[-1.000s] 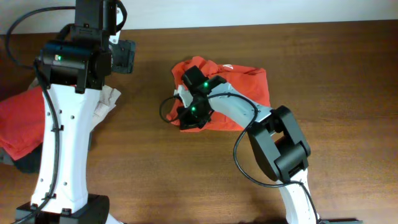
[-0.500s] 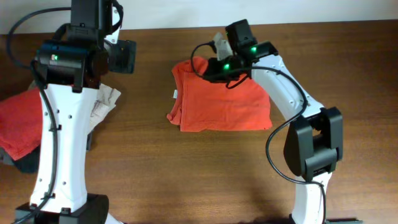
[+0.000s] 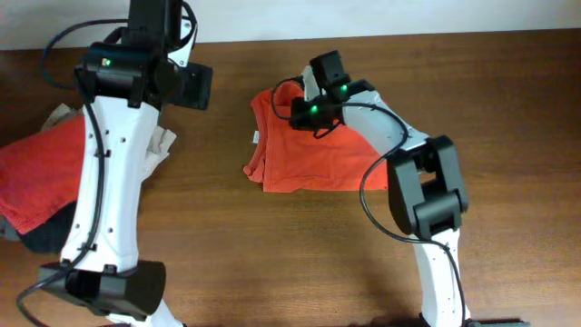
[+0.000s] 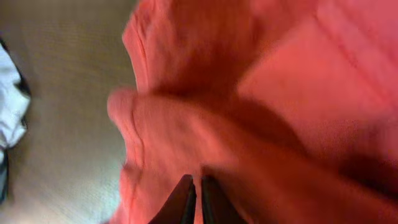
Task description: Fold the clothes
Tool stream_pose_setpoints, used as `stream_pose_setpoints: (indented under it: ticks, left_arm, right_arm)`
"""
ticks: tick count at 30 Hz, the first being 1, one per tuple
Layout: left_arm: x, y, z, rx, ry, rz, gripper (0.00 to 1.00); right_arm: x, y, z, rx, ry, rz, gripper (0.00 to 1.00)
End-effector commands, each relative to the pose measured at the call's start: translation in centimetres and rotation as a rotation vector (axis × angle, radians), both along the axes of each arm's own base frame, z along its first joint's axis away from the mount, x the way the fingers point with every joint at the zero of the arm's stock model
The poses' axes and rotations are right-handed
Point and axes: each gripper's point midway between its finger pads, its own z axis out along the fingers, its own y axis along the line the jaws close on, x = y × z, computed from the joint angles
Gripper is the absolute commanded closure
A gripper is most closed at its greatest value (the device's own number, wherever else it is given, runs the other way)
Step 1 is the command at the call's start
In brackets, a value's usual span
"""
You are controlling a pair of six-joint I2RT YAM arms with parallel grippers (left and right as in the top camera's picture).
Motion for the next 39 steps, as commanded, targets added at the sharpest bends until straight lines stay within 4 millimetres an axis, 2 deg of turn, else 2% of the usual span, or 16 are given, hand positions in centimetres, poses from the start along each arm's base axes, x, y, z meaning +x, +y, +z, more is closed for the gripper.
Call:
stream_pose_setpoints:
  ticks: [1, 3, 5, 7, 8, 10, 12, 15, 17, 19, 20, 22, 26, 29, 34, 39]
  left_arm:
    - [0.1, -0.1, -0.1, -0.02, 0.005, -0.001, 0.17]
    - [0.1, -0.1, -0.1, -0.019, 0.005, -0.001, 0.17]
    - [0.0, -0.1, -0.1, -0.019, 0.008, 0.0, 0.16]
    - [-0.1, 0.0, -0.2, -0.018, 0.012, 0.002, 0.15]
    - [-0.1, 0.1, -0.2, -0.018, 0.014, 0.003, 0.14]
    - [-0.1, 0.1, -0.2, -0.018, 0.016, 0.004, 0.13]
    - [-0.2, -0.3, -0.3, -0.037, 0.018, -0.008, 0.05]
    - [-0.1, -2.3, -0.5, -0.135, 0.03, -0.071, 0.04]
    - [0.1, -4.0, -0.9, -0.207, 0.046, -0.134, 0.05]
    - [0.4, -5.2, -1.8, -0.243, 0.074, -0.173, 0.08]
    - [0.6, -5.7, -2.5, -0.248, 0.088, -0.18, 0.1]
    - [1.6, -7.4, -5.2, -0.261, 0.147, -0.209, 0.19]
    - [2.6, -11.7, -9.8, -0.332, 0.242, -0.291, 0.29]
    - [3.0, -14.7, -13.5, -0.339, 0.301, -0.34, 0.31]
    - [3.0, -19.6, -18.4, -0.311, 0.347, -0.437, 0.34]
    - [2.7, -21.5, -22.7, -0.267, 0.399, -0.459, 0.34]
  right_arm:
    - [1.6, 0.7, -0.1, 0.025, -0.055, -0.023, 0.89]
    - [2.7, 0.7, 0.8, 0.046, -0.107, -0.028, 0.89]
    - [3.3, 0.5, 2.6, 0.081, -0.127, -0.023, 0.89]
    - [3.5, -0.1, 5.1, 0.119, -0.13, -0.006, 0.89]
    - [3.5, -0.7, 6.6, 0.134, -0.127, -0.009, 0.85]
    - [3.3, -2.4, 9.4, 0.143, -0.13, 0.002, 0.79]
    - [2.7, -4.8, 12.3, 0.127, -0.135, 0.01, 0.72]
    - [1.1, -8.7, 15.7, 0.081, -0.129, 0.009, 0.62]
    - [-0.3, -11.5, 17.2, 0.054, -0.102, -0.006, 0.48]
    - [-1.5, -13.9, 17.7, 0.046, -0.052, -0.051, 0.36]
    - [-2.1, -15.2, 17.7, 0.043, -0.02, -0.077, 0.33]
    - [-3.5, -18.4, 16.8, 0.031, 0.064, -0.125, 0.26]
    - [-4.9, -21.6, 14.3, 0.009, 0.173, -0.179, 0.24]
    - [-6.0, -23.7, 11.7, -0.043, 0.253, -0.223, 0.24]
    - [-8.0, -24.7, 7.7, -0.096, 0.341, -0.198, 0.23]
    - [-9.3, -24.4, 3.6, -0.107, 0.367, -0.157, 0.21]
